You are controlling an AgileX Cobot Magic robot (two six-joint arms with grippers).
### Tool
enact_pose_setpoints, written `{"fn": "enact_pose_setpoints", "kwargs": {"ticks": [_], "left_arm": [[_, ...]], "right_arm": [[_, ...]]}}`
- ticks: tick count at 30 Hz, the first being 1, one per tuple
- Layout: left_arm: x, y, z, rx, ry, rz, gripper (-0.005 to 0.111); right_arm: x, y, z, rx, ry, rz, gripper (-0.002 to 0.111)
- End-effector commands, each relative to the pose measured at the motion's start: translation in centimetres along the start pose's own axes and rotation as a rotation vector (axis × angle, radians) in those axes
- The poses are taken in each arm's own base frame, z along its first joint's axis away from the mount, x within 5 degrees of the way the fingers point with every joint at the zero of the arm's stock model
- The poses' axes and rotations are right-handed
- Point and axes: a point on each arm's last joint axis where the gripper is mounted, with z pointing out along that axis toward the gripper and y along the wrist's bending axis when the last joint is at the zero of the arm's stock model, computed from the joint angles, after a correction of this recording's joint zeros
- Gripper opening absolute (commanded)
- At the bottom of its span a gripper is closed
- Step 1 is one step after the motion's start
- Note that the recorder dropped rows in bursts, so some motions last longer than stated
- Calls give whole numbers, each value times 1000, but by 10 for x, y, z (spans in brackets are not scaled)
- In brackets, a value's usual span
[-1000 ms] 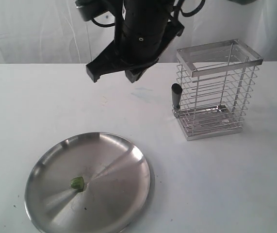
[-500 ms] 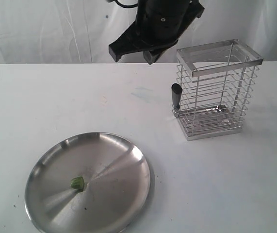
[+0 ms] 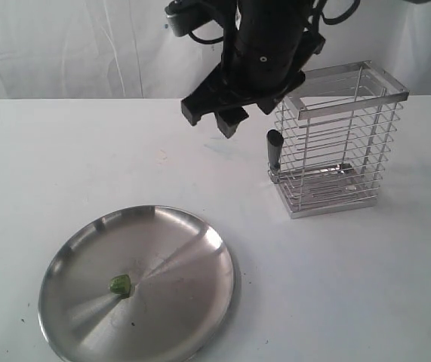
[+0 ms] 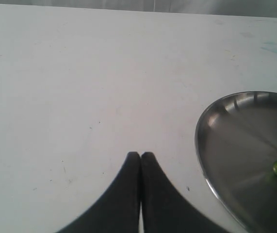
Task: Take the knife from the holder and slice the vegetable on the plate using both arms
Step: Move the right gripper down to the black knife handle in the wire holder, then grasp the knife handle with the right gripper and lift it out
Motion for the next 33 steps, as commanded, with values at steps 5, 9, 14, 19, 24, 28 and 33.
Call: {"fn": "enact_pose_setpoints", "kwargs": {"ticks": [5,9,14,19,24,28,33], "left_arm": [[1,0,1,7,-3,1,0],[1,0,1,7,-3,1,0],[1,0,1,7,-3,1,0],[1,0,1,7,-3,1,0],[1,0,1,7,-3,1,0],[1,0,1,7,-3,1,0],[1,0,1,7,-3,1,0]], "right_arm": [[14,-8,13,100,62,-48,57],[17,-6,35,119,124,-64,57],[17,-5,45,129,146,-43,57],[17,-11,49,140,154,-4,52],[17,-14,49,154,152,14,39],[17,-15,49,155,153,16,21],[17,-16,48,167,150,11,0]]}}
